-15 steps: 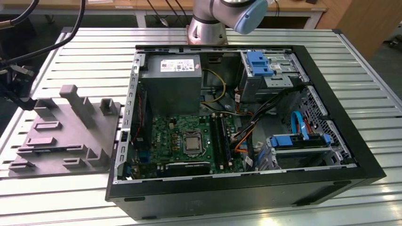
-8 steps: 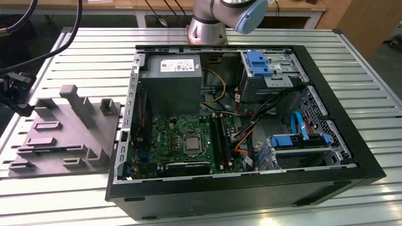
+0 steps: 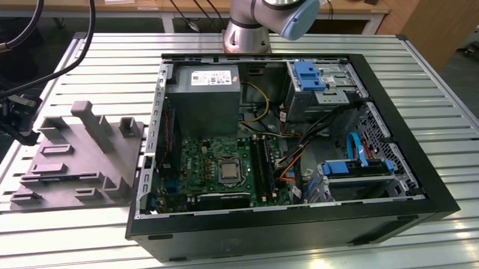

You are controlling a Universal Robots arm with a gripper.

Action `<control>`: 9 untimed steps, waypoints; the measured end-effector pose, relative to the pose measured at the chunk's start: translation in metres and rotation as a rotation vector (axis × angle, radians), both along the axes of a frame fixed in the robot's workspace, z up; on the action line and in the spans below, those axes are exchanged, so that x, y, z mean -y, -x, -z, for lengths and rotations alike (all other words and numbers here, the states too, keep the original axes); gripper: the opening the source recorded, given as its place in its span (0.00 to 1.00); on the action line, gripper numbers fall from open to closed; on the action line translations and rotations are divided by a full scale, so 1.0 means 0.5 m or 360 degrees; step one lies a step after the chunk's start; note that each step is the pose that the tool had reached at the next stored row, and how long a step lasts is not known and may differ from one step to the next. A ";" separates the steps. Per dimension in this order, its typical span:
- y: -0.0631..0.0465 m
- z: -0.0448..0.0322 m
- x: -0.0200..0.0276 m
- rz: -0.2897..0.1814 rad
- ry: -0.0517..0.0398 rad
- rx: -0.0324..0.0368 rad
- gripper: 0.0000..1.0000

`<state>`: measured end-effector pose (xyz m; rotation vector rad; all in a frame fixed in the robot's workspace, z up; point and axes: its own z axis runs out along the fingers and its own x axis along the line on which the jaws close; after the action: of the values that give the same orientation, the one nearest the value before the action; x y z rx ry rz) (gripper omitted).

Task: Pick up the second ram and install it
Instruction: 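Reach for the second ram, then pick up the second ram and move it above second insertion slot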

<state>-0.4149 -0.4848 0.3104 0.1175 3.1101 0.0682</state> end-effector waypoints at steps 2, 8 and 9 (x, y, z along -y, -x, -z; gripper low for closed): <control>0.000 0.000 0.0001 0.0000 0.0000 0.0000 0.10; 0.000 0.001 0.0001 0.0000 0.0000 0.0000 0.10; 0.000 0.001 0.0001 0.0000 0.0000 0.0000 0.10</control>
<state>-0.4149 -0.4848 0.3101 0.1174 3.1101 0.0683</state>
